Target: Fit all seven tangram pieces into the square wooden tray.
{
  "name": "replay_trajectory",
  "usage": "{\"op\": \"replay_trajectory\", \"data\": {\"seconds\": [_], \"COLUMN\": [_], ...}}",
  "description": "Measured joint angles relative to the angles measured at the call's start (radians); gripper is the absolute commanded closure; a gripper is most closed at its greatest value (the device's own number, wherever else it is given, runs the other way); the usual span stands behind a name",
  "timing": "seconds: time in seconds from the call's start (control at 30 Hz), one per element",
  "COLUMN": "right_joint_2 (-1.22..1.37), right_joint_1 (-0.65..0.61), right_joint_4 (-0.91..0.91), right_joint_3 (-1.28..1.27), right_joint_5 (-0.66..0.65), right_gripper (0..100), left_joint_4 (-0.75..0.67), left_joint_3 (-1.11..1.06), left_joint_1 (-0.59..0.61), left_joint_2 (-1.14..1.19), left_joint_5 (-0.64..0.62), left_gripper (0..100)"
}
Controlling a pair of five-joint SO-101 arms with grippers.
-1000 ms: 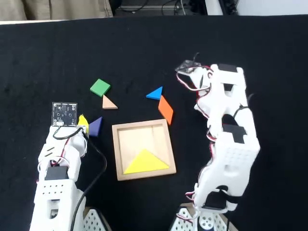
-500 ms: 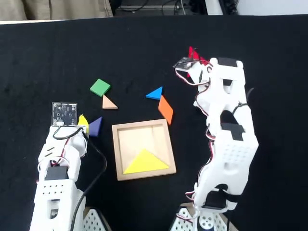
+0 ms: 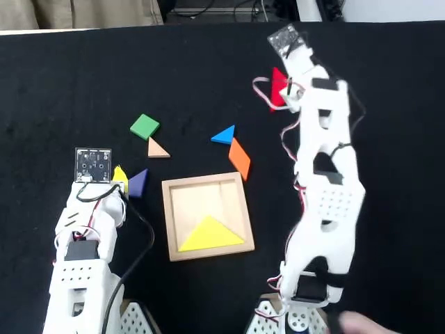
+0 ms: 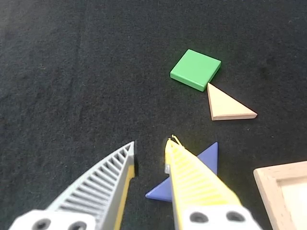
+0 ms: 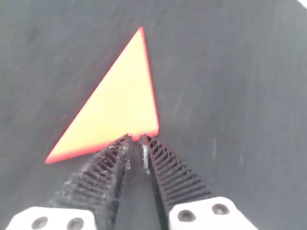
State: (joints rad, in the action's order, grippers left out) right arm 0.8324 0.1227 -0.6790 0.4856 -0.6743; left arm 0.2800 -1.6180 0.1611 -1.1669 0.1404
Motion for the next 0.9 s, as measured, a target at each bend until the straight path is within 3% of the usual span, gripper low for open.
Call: {"op": "replay_trajectory", "data": {"seconds": [0.13,0.27,0.43,0.63,0.7,0.9], "right_joint_2": [0.153,0.292,0.416,0.522,0.545,0.546], "right_joint_1": [-0.02,-0.034,-0.035,-0.068,-0.091,-0.101], "right_joint_4": [0.146,0.112,-0.252,-0.872,-1.005,-1.051], "right_joint_3": [0.11,0.316,0.652,1.007,1.059,1.077], "right_joint_5": [-0.057,-0.075,-0.104,-0.341,-0.405,-0.428], "right_gripper": [98.6,98.7,98.7,98.7,98.7,98.7], "left_joint_4": [0.0,0.0,0.0,0.0,0.0,0.0], "left_joint_3": [0.0,0.0,0.0,0.0,0.0,0.0], "left_joint_1": [0.0,0.0,0.0,0.0,0.0,0.0], "left_joint_2": [0.0,0.0,0.0,0.0,0.0,0.0], "left_joint_5": [0.0,0.0,0.0,0.0,0.0,0.0], "left_gripper": [88,88,88,88,88,88]}}
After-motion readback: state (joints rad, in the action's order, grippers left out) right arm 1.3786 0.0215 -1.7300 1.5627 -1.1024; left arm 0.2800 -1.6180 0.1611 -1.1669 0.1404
